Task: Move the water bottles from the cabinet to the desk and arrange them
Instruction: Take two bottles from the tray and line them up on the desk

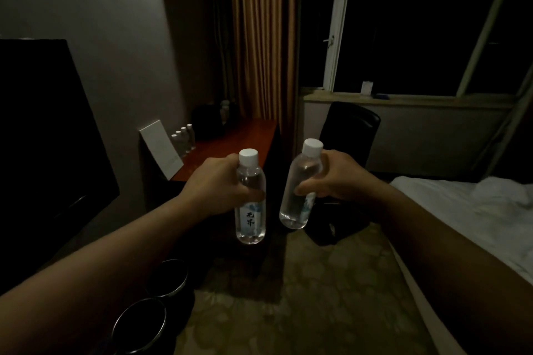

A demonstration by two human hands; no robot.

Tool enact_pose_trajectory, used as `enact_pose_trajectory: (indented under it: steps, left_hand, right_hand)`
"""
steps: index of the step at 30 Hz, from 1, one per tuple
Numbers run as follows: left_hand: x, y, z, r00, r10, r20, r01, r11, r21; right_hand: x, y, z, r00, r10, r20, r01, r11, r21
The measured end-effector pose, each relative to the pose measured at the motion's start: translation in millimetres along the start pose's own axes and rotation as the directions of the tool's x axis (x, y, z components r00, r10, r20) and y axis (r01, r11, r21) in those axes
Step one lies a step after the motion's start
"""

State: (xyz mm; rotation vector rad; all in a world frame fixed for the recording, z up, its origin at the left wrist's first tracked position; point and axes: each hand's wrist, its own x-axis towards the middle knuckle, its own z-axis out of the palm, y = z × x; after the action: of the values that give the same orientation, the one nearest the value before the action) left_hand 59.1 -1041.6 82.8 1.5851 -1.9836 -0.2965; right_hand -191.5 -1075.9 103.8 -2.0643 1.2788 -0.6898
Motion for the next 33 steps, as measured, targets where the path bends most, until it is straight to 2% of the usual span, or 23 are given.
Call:
enact_pose_trajectory:
  steps: [6, 15, 22, 33]
  left_hand:
    - [125, -3, 45, 0.999, -0.018, -0.034, 0.021, 0.995, 0.092]
    - [305, -14, 95, 0.990, -0.124, -0.072, 0.126, 0.992, 0.014]
    - [407, -58, 114, 0.980, -0.170, -0.103, 0.171, 0.985, 0.003]
    - [578, -191, 102, 0.977, -0.159, -0.146, 0.172, 0.981, 0.086]
  right_hand:
    - [117, 70, -50, 0.997, -0.028, 0.078, 0.032, 0.998, -0.053]
    - [287, 150, -128, 0.977, -0.117, 0.176, 0.136, 0.986, -0.098]
    - [408, 191, -130, 0.968, -0.133, 0.211, 0.157, 0.982, -0.102]
    - [620, 211, -103, 0.958, -0.148, 0.246, 0.173, 0.982, -0.083]
